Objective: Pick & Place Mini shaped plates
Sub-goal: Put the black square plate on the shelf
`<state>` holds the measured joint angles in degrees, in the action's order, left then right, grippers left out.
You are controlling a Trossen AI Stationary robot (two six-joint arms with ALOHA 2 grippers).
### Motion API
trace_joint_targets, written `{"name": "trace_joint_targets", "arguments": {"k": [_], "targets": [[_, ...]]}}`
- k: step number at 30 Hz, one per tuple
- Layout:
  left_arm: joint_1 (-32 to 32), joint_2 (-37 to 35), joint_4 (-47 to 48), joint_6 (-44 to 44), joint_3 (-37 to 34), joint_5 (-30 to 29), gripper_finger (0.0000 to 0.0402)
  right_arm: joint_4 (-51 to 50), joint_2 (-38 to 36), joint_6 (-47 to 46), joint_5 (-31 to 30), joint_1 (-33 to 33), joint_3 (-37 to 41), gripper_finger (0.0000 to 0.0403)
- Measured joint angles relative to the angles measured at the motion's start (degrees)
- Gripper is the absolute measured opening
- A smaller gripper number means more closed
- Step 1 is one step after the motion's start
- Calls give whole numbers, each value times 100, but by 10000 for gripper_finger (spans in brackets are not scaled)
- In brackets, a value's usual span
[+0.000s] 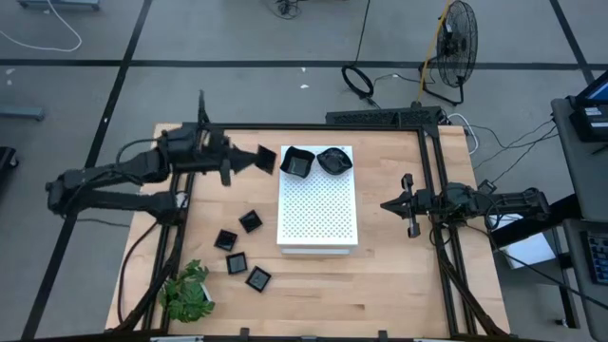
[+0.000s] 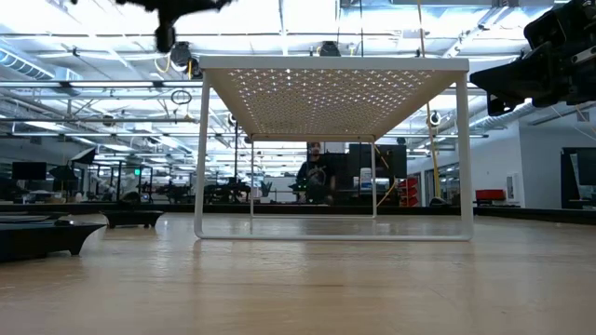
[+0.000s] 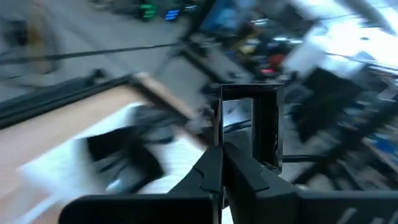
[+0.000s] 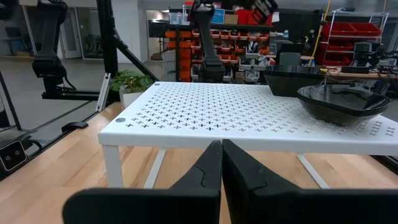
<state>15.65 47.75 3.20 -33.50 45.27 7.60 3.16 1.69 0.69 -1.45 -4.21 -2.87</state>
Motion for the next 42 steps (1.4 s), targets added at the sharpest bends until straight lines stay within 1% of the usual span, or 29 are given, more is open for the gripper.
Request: {"name": "trace_joint_targets", "arguments": {"k": [4, 7, 10, 14, 20, 22, 23, 27, 29, 31, 33, 37, 40, 42], "targets": [[-686, 588, -977, 83, 1, 1, 4, 0, -2, 0, 0, -1, 1, 0], [-1035, 1126, -1415, 237, 1, 13, 5, 1, 0, -1, 0, -2, 2, 0], [-1225, 1632, -1554, 296, 1, 9, 4, 0, -2, -1, 0, -2, 1, 0], [-1332, 2133, -1530, 360, 1, -11, 4, 0, -1, 0, 0, -1, 2, 0], [-1439, 2505, -1475, 246, 1, -38, 3, 0, -1, 0, 0, 0, 2, 0], [-1452, 2516, -1216, 93, 56, -72, 3, 0, 0, -2, 0, 0, 2, 0], [-1450, 2516, -888, 34, 194, -139, 3, 1, 0, -1, 0, -1, 2, 0], [-1579, 2567, 977, 0, 1068, -732, 2, 0, 0, 0, 0, -2, 2, 0], [-1665, 2767, 1579, 22, 1509, -947, 2, 2, -2, -2, 0, 0, 2, 0], [-1755, 2968, 2017, 86, 1788, -1039, 2, 0, 0, 0, 0, -1, 1, 0], [-1832, 3252, 1924, 211, 2083, -1047, 1, 1, 0, -2, 2, 0, 1, 0], [-1919, 3787, 2040, 417, 2518, -1058, 1, -10, 13, -2, 2, 0, 2, 0], [-1918, 4088, 2143, 494, 2686, -1056, 2, -10, 43, -1, 3, 0, 0, 0], [-1892, 4219, 2047, 530, 2748, -1060, 6, -2, 59, -2, 0, 0, 1, 0]]}}
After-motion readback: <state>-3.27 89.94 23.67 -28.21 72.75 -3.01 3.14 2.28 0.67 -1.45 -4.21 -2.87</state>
